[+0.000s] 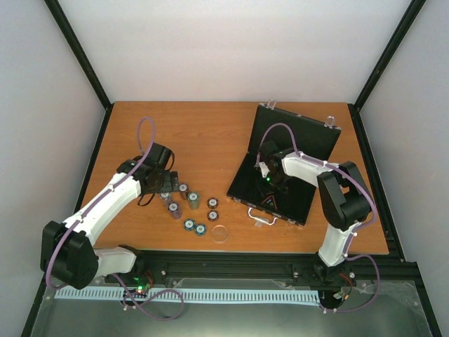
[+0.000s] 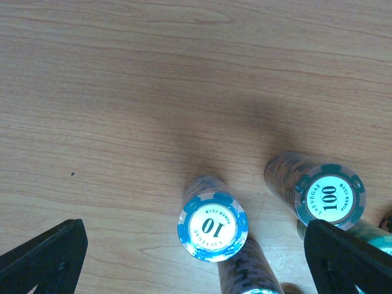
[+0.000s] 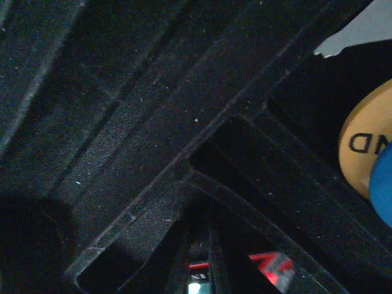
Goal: Pack up texas hold em set
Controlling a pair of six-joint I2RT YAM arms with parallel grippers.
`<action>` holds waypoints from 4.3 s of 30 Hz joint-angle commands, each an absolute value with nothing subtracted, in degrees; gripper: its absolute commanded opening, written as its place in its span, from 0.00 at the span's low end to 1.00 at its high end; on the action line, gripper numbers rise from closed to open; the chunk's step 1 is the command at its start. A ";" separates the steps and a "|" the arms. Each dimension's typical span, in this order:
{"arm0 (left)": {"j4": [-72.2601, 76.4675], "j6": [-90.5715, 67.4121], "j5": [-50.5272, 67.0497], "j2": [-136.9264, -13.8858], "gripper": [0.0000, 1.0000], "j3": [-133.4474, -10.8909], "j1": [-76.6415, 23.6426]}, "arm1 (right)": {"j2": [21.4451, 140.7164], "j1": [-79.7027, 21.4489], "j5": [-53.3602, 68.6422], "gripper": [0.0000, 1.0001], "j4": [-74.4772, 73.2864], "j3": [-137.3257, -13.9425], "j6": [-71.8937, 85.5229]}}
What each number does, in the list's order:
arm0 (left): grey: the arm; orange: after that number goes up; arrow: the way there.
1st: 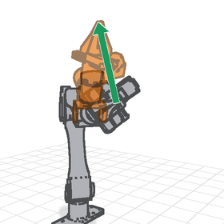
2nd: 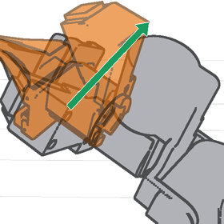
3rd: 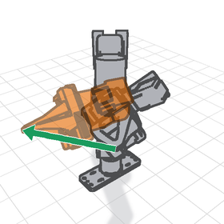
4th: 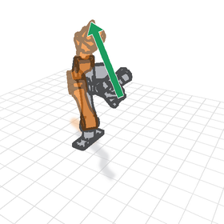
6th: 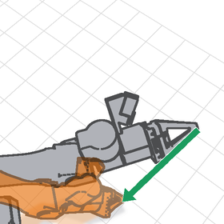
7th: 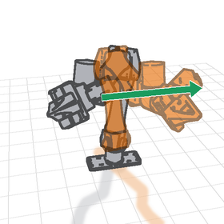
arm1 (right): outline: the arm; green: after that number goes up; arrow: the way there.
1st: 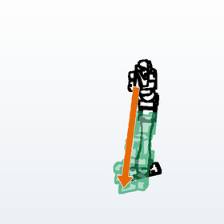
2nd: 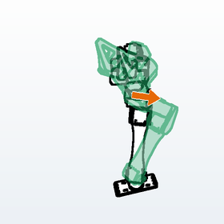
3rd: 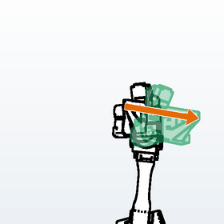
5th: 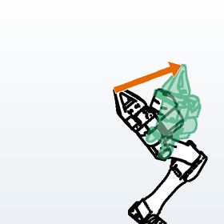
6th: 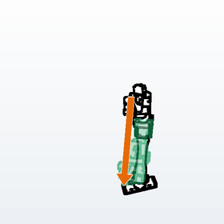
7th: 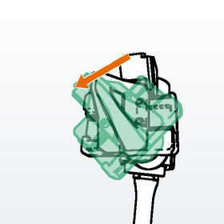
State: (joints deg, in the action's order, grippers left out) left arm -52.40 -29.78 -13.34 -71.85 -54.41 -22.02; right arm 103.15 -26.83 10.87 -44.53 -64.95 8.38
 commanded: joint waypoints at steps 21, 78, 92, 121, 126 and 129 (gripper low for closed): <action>-52.23 -31.35 -14.16 -69.37 1.00 -53.70 -22.24 | 98.66 -27.07 2.70 0.18 -43.59 -68.57 6.90; -61.17 -26.14 -14.49 -59.06 1.00 -64.80 -22.24 | 109.38 -67.75 1.29 1.00 -47.88 -74.17 15.88; -61.53 -24.55 -13.97 -58.72 1.00 -63.92 -22.24 | 112.88 -69.60 -0.97 0.91 -48.98 -76.28 17.59; -59.16 -25.66 -13.10 -58.01 1.00 -62.84 -22.24 | 100.32 -55.91 -15.96 0.59 -58.74 -77.34 20.16; -59.37 -25.59 -13.34 -58.53 1.00 -63.06 -22.24 | 98.06 -48.01 -19.13 0.60 -55.77 -72.99 21.06; -59.87 -25.49 -13.48 -58.87 1.00 -63.35 -22.24 | 97.05 -44.03 -20.26 0.59 -53.27 -70.37 21.84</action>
